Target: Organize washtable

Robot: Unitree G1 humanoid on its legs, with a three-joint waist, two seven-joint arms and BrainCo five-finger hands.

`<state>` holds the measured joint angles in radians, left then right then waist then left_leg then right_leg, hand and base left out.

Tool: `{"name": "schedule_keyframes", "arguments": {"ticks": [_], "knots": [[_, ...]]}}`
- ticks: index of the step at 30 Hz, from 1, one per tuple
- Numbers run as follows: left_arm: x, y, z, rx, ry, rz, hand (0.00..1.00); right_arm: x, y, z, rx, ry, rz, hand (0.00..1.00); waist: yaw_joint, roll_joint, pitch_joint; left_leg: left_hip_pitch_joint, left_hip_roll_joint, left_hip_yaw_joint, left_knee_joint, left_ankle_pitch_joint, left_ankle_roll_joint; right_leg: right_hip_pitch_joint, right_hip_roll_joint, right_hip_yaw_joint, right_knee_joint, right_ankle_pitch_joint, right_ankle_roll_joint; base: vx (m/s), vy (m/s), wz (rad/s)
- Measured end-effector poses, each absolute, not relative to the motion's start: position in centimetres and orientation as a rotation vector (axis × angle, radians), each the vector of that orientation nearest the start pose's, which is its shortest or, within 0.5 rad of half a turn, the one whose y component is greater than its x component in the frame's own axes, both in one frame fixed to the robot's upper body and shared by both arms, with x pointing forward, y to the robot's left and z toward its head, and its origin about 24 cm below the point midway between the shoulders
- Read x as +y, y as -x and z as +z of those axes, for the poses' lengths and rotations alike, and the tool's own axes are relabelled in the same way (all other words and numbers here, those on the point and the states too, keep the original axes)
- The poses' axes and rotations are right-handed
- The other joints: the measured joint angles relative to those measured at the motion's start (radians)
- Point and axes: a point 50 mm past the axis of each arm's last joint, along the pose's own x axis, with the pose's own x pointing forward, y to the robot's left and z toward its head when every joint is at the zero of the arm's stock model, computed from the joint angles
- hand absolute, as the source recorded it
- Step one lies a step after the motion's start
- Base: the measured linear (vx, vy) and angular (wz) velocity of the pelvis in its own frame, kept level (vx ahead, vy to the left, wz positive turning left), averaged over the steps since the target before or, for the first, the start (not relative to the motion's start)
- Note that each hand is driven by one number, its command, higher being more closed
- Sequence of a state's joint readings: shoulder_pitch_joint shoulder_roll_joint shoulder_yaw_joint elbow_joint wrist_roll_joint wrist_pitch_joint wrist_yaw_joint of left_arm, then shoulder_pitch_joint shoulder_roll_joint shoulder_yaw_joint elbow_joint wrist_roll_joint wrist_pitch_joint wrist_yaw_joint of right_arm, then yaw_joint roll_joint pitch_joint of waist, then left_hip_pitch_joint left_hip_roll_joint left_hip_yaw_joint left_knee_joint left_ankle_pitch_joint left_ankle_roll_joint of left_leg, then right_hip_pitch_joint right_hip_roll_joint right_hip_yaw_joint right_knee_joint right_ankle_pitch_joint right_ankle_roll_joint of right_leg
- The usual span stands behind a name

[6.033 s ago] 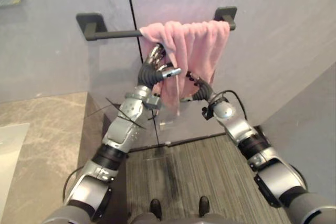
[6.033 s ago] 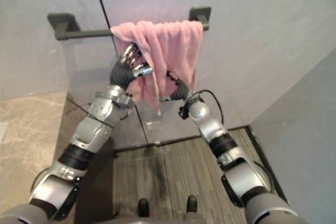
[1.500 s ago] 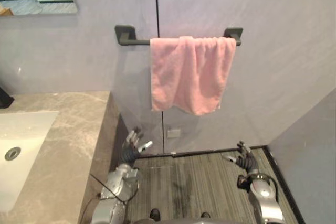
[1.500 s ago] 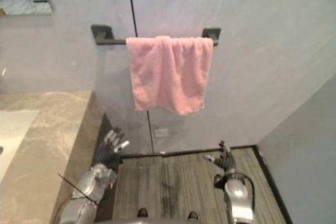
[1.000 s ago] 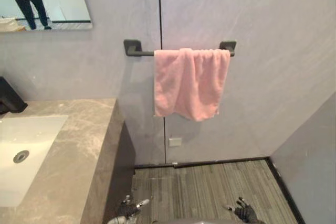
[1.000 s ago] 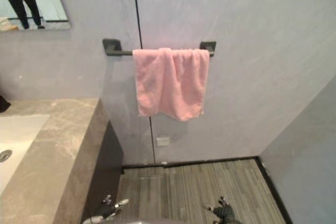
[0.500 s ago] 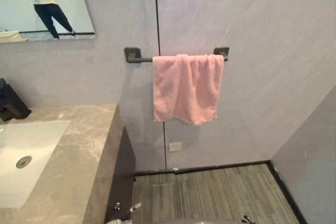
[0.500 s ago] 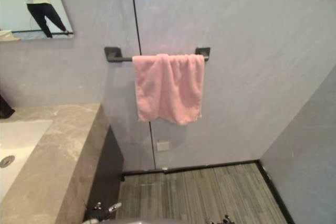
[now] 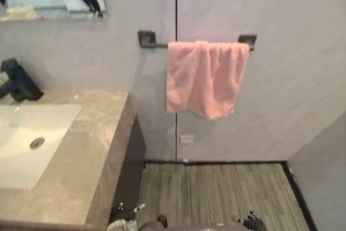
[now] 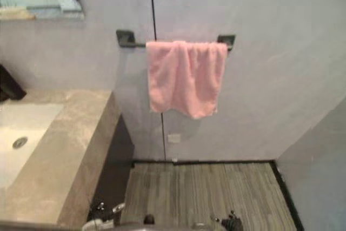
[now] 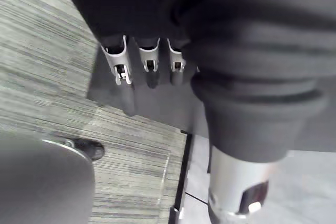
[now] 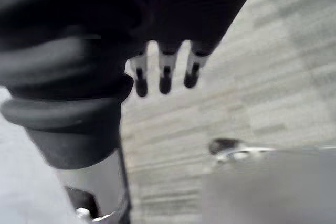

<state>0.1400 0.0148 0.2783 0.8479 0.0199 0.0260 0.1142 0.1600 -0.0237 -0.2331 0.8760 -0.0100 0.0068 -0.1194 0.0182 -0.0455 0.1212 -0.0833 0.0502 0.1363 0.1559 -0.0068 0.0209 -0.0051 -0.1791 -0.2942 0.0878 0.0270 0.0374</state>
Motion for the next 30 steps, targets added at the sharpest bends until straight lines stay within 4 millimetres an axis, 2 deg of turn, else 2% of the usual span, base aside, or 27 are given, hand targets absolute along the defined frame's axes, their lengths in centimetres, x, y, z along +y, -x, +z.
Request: {"name": "schedule_keyframes", "arguments": {"ticks": [1, 2, 3, 4, 5, 6, 7, 8, 9, 12, 15, 17, 18, 19, 20, 21, 23, 25, 30], "knots": [[20.6, -11.2, -14.6, 0.984, 0.052, 0.409, 0.00, -20.2, -10.4, -14.9, 1.006, -0.014, -0.382, 0.00, 0.003, 0.003, 0.035, -0.064, 0.049, 0.065, 0.246, -0.070, 0.014, -0.030, -0.004, -0.011, 0.038, 0.001, -0.003, -0.07, -0.025, 0.28], [20.4, -11.4, -14.6, 0.980, 0.057, 0.406, 0.00, -20.1, -10.9, -14.8, 0.994, -0.016, -0.379, 0.00, 0.004, 0.005, 0.045, -0.068, 0.067, 0.083, 0.327, -0.107, 0.005, -0.035, -0.005, -0.013, 0.048, 0.001, -0.002, -0.11, -0.012, 0.14], [20.1, -11.3, -14.7, 0.989, 0.061, 0.398, 0.00, -20.0, -11.3, -14.7, 0.981, -0.020, -0.374, 0.00, -0.001, 0.012, 0.051, -0.040, 0.101, 0.107, 0.420, -0.164, -0.029, -0.033, -0.003, -0.016, 0.047, 0.002, 0.000, -0.07, 0.039, 0.09], [19.5, -11.0, -14.9, 1.009, 0.066, 0.382, 0.00, -19.9, -11.3, -14.6, 0.971, -0.022, -0.376, 0.00, -0.006, 0.039, 0.042, 0.013, 0.137, 0.118, 0.443, -0.201, -0.072, -0.033, 0.001, -0.018, 0.048, 0.009, 0.010, -0.03, 0.112, 0.10], [19.1, -10.9, -15.1, 1.019, 0.074, 0.374, 0.00, -20.0, -11.2, -14.6, 0.973, -0.021, -0.378, 0.00, -0.007, 0.054, 0.035, 0.033, 0.151, 0.120, 0.428, -0.222, -0.089, -0.035, 0.004, -0.021, 0.049, 0.013, 0.016, 0.00, 0.151, 0.15], [18.4, -11.0, -15.1, 1.021, 0.087, 0.364, 0.00, -20.3, -11.2, -14.5, 0.972, -0.018, -0.386, 0.00, -0.007, 0.077, 0.028, 0.055, 0.142, 0.134, 0.349, -0.246, -0.113, -0.049, 0.005, -0.030, 0.046, 0.029, 0.033, -0.02, 0.156, 0.14], [18.2, -11.1, -15.1, 1.019, 0.088, 0.353, 0.00, -20.4, -11.3, -14.5, 0.971, -0.021, -0.391, 0.00, -0.010, 0.076, 0.026, 0.068, 0.126, 0.151, 0.308, -0.247, -0.111, -0.053, 0.001, -0.029, 0.039, 0.038, 0.042, -0.05, 0.124, 0.24], [18.2, -11.3, -15.1, 1.016, 0.048, 0.303, 0.00, -20.1, -11.3, -14.6, 0.973, -0.028, -0.387, 0.00, -0.012, 0.064, 0.024, 0.098, 0.095, 0.160, 0.211, -0.248, -0.110, -0.064, -0.013, -0.033, 0.021, 0.059, 0.041, -0.13, 0.163, 0.14], [18.3, -11.5, -15.0, 1.011, 0.025, 0.279, 0.00, -19.8, -11.4, -14.6, 0.974, -0.032, -0.381, 0.00, -0.007, 0.047, 0.024, 0.121, 0.070, 0.173, 0.128, -0.238, -0.089, -0.084, -0.024, -0.027, 0.021, 0.070, 0.041, -0.15, 0.140, 0.03], [18.7, -11.4, -15.0, 1.015, 0.008, 0.287, 0.00, -19.3, -11.0, -14.8, 0.995, -0.014, -0.360, 0.00, -0.005, 0.021, 0.022, 0.148, 0.038, 0.210, 0.064, -0.199, -0.075, -0.110, -0.043, 0.012, 0.039, 0.084, 0.034, -0.18, 0.035, -0.33], [18.8, -11.1, -15.1, 1.021, 0.002, 0.305, 0.00, -19.3, -11.2, -14.7, 0.989, -0.002, -0.348, 0.00, -0.006, 0.018, 0.021, 0.165, 0.024, 0.222, 0.031, -0.183, -0.069, -0.143, -0.055, 0.047, 0.106, 0.056, 0.037, -0.14, -0.050, -0.16], [19.1, -10.7, -15.1, 1.031, 0.003, 0.318, 0.00, -19.2, -11.4, -14.7, 0.984, -0.002, -0.343, 0.00, -0.004, 0.022, 0.023, 0.166, 0.031, 0.220, 0.026, -0.177, -0.069, -0.188, -0.052, 0.102, 0.214, -0.001, 0.019, -0.07, -0.121, 0.13], [19.3, -10.3, -15.2, 1.039, 0.000, 0.325, 0.00, -19.1, -11.4, -14.7, 0.982, 0.000, -0.339, 0.00, -0.006, 0.020, 0.022, 0.168, 0.034, 0.203, 0.026, -0.174, -0.074, -0.207, -0.046, 0.145, 0.291, -0.051, 0.009, -0.01, -0.207, 0.49], [19.5, -10.0, -15.2, 1.042, 0.008, 0.341, 0.00, -19.0, -11.2, -14.7, 0.987, 0.004, -0.331, 0.00, -0.004, 0.008, 0.012, 0.168, 0.035, 0.168, 0.026, -0.170, -0.087, -0.207, -0.028, 0.210, 0.353, -0.110, 0.019, 0.01, -0.232, 0.60], [19.7, -9.9, -15.2, 1.043, 0.013, 0.354, 0.00, -18.8, -10.9, -14.9, 1.001, 0.004, -0.326, 0.00, -0.003, -0.003, 0.004, 0.167, 0.034, 0.153, 0.026, -0.168, -0.095, -0.202, -0.021, 0.242, 0.357, -0.129, 0.038, 0.05, -0.258, 0.75], [19.9, -9.9, -15.2, 1.041, 0.026, 0.372, 0.00, -18.6, -10.5, -15.2, 1.021, 0.001, -0.322, 0.00, 0.004, -0.020, -0.007, 0.167, 0.038, 0.115, 0.023, -0.159, -0.109, -0.181, -0.009, 0.227, 0.348, -0.154, 0.060, 0.06, -0.224, 0.64], [19.3, -9.6, -15.4, 1.053, 0.065, 0.392, 0.00, -18.9, -10.1, -15.3, 1.039, 0.006, -0.331, 0.00, 0.023, 0.007, -0.027, 0.167, 0.066, 0.079, -0.005, -0.142, -0.124, -0.161, 0.015, 0.187, 0.309, -0.160, 0.050, 0.05, -0.177, 0.37], [18.8, -9.2, -15.7, 1.073, 0.086, 0.393, 0.00, -19.3, -10.0, -15.4, 1.047, 0.015, -0.336, 0.00, 0.020, 0.035, -0.043, 0.172, 0.092, 0.047, -0.061, -0.105, -0.127, -0.136, 0.046, 0.151, 0.255, -0.157, 0.041, 0.05, -0.146, 0.27], [18.3, -8.8, -15.9, 1.092, 0.115, 0.405, 0.00, -19.4, -9.6, -15.6, 1.069, 0.016, -0.338, 0.00, 0.023, 0.043, -0.049, 0.204, 0.096, 0.001, -0.107, -0.069, -0.126, -0.082, 0.056, 0.108, 0.221, -0.151, 0.030, 0.06, -0.051, 0.25]]}}
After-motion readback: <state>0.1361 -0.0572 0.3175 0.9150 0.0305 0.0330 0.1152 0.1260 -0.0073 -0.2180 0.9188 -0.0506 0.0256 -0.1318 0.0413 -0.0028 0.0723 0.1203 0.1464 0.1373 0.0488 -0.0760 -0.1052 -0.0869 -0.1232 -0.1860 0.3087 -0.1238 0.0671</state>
